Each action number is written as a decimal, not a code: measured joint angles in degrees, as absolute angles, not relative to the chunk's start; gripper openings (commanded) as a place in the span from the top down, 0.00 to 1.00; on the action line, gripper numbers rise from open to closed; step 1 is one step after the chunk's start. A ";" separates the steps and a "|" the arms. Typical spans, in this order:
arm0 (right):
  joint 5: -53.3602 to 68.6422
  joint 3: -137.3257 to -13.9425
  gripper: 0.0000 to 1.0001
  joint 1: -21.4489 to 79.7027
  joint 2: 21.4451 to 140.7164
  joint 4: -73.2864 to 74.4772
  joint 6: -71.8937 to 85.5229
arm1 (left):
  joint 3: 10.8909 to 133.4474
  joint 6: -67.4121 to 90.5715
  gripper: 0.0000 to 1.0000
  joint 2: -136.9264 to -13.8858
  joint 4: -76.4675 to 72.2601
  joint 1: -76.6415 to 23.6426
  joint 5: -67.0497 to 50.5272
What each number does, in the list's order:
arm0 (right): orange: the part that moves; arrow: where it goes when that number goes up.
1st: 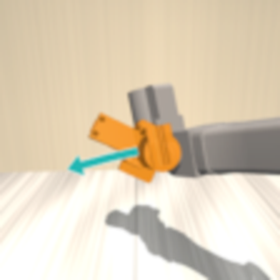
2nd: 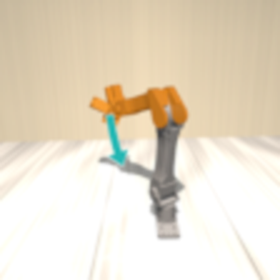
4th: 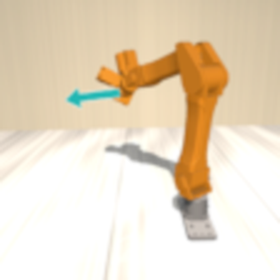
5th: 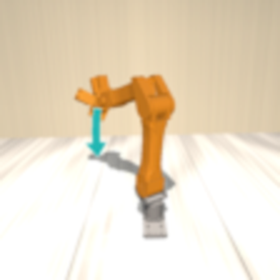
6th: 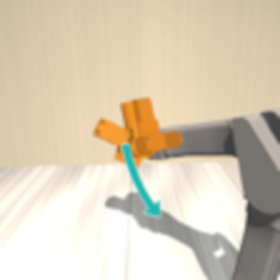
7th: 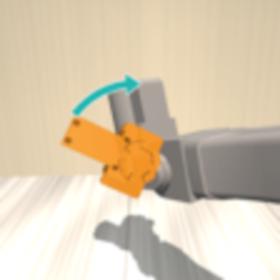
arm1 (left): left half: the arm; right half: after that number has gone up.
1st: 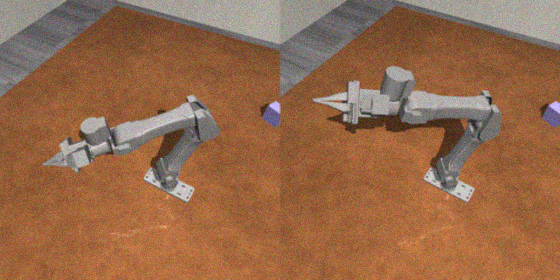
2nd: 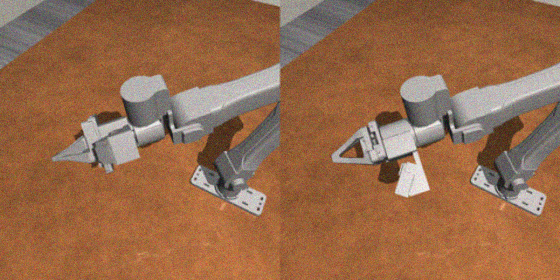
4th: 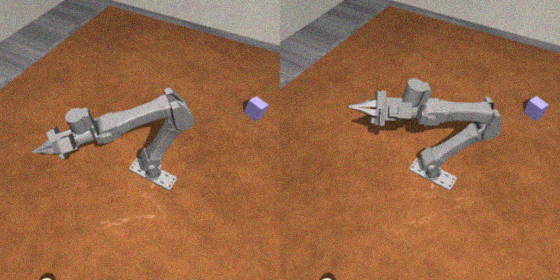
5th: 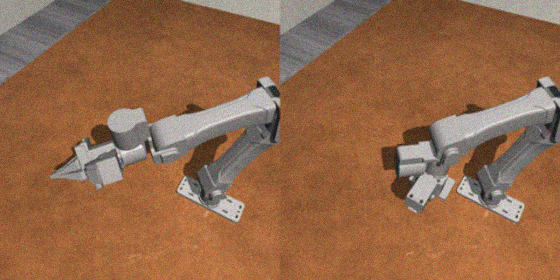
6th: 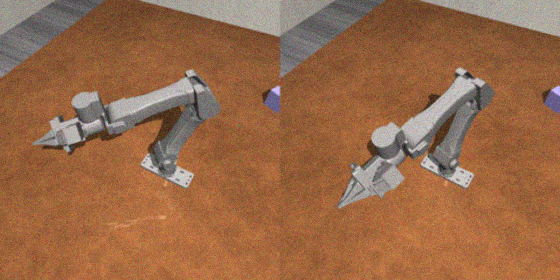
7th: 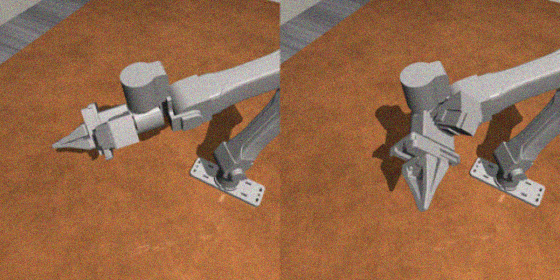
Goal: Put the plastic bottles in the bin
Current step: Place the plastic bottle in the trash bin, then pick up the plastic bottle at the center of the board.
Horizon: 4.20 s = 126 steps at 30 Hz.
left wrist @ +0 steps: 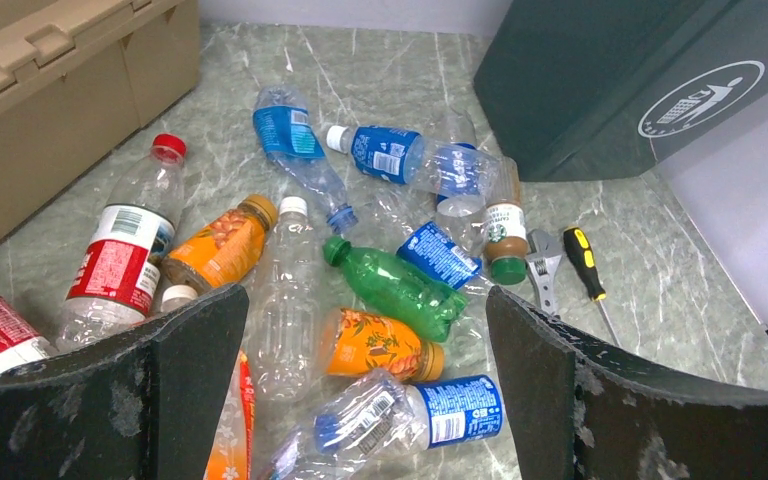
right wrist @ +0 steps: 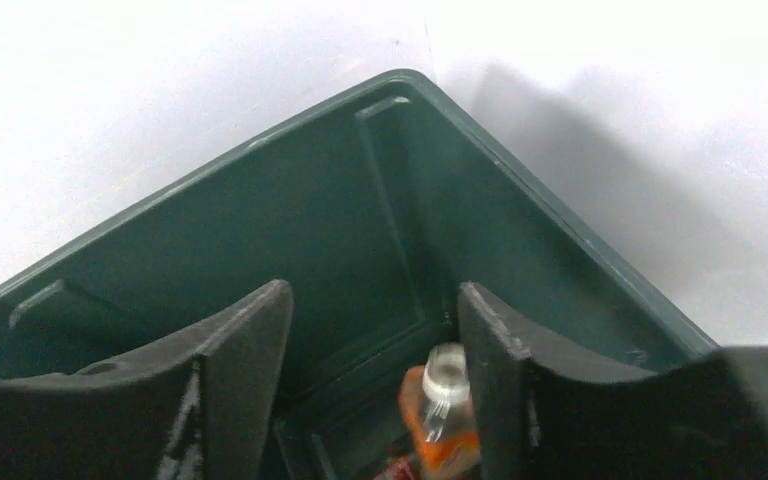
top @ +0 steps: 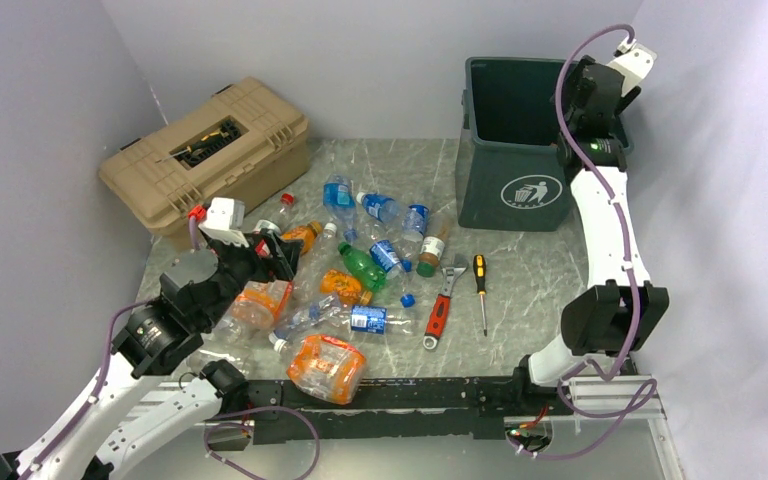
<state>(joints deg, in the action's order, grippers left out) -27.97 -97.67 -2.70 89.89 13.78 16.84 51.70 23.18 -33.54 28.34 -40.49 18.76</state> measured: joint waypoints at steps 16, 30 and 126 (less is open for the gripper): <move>-5.74 -94.63 0.19 20.01 72.66 9.76 14.83 | 51.55 23.05 0.04 -33.28 27.90 -40.49 16.32; 6.98 -49.12 0.21 41.30 55.11 3.84 23.24 | 50.30 22.22 0.04 -31.66 27.11 -40.49 14.22; -23.62 -38.11 0.56 70.24 44.03 12.32 17.15 | 43.44 22.06 0.00 -21.98 16.45 -40.47 4.12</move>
